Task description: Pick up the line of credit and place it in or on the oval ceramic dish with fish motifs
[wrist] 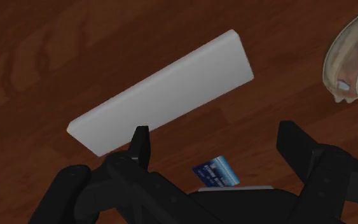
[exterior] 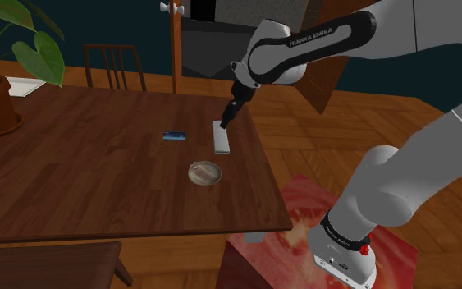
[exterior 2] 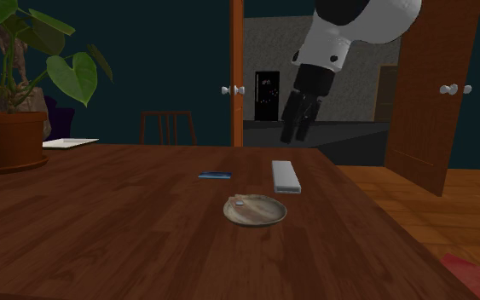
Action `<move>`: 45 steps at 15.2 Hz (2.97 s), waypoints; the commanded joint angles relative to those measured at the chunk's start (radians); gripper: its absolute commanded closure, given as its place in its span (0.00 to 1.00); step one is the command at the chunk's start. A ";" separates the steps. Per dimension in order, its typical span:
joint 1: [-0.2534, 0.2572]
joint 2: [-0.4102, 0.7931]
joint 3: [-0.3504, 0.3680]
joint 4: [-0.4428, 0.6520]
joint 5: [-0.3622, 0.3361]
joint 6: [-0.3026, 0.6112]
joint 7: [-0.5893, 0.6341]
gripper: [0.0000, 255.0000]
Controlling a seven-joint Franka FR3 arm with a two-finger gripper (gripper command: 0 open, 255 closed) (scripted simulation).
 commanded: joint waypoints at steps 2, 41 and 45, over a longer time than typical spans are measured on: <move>0.051 0.099 -0.029 0.035 0.082 0.107 -0.144 0.00; 0.138 0.646 0.048 0.453 0.679 0.325 -0.920 1.00; 0.150 0.611 0.029 0.454 0.631 0.295 -0.868 1.00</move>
